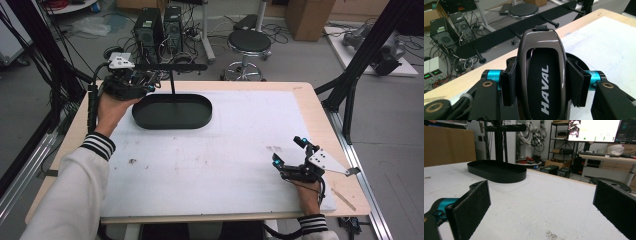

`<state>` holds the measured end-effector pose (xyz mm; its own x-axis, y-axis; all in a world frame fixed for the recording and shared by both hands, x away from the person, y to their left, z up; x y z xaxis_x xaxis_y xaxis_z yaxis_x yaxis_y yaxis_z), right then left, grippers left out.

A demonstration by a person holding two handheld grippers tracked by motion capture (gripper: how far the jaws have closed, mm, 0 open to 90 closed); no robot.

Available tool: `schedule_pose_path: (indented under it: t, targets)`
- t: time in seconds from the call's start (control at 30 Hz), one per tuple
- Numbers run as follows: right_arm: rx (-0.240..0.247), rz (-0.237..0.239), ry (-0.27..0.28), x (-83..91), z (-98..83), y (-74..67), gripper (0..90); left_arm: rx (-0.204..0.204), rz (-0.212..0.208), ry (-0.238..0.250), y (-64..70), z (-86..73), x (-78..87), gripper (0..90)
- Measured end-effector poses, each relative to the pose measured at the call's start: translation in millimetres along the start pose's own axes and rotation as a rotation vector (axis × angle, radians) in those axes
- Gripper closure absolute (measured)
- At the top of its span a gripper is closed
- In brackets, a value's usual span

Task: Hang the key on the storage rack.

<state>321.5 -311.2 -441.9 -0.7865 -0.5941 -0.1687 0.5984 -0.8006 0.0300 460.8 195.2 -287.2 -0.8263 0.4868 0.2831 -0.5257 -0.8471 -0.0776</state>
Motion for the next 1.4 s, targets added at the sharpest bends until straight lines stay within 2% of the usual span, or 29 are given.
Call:
schedule_pose_path:
  t: [0.07,0.23,0.33,0.57,0.63,0.77,0.87,1.03,1.23,1.3,1.4]
  targets:
    - [-0.012,-0.001,-0.003,2.1,-3.7,-0.1,0.3,0.003,0.004,0.004,-1.6,3.2,-1.2,48.7]
    - [-0.007,-0.014,-0.018,3.2,-10.3,-0.4,0.3,-0.011,0.027,0.01,-4.6,10.0,-5.2,48.7]
    - [-0.022,-0.015,-0.013,3.8,-10.2,-0.8,0.3,-0.012,0.035,0.01,-6.2,12.4,-7.8,48.7]
    - [-0.027,-0.02,-0.014,4.0,-10.5,-0.9,0.3,-0.02,0.044,0.005,-6.7,18.8,-15.5,48.7]
    - [-0.019,-0.017,-0.013,3.9,-10.5,-0.6,0.3,-0.024,0.051,0.019,-6.0,20.1,-18.0,48.7]
    - [-0.036,-0.023,-0.004,4.9,-10.5,0.1,0.3,-0.029,0.064,0.009,-7.1,17.6,-23.4,48.7]
    - [-0.028,-0.02,-0.002,4.8,-10.4,0.1,0.3,-0.021,0.073,0.007,-9.5,15.4,-26.3,48.7]
    - [-0.034,-0.022,-0.001,5.4,-10.5,0.3,0.3,-0.003,0.095,0.036,-12.0,15.6,-29.1,48.7]
    - [-0.038,-0.021,-0.005,5.6,-10.6,-0.2,0.3,0.001,0.122,0.038,-12.7,13.9,-31.7,48.7]
    - [-0.029,-0.022,0.0,5.3,-10.5,0.6,0.3,0.006,0.134,0.033,-12.7,12.8,-33.3,48.7]
    - [-0.037,-0.022,-0.003,5.5,-10.6,-0.2,0.3,-0.008,0.148,0.008,-11.5,10.1,-36.4,48.7]
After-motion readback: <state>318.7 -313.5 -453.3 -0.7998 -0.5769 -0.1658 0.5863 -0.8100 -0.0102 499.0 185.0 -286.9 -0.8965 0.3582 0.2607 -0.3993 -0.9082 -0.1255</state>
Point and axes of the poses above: each handheld gripper's, and its own axes: x roughly backward along the jaws, z roughly out of its top, y roughly to its right, the point moved 3 cm from there along -x, roughly forward along the jaws, and after that the axes turned 11 degrees about y, right-handed, at the moved point
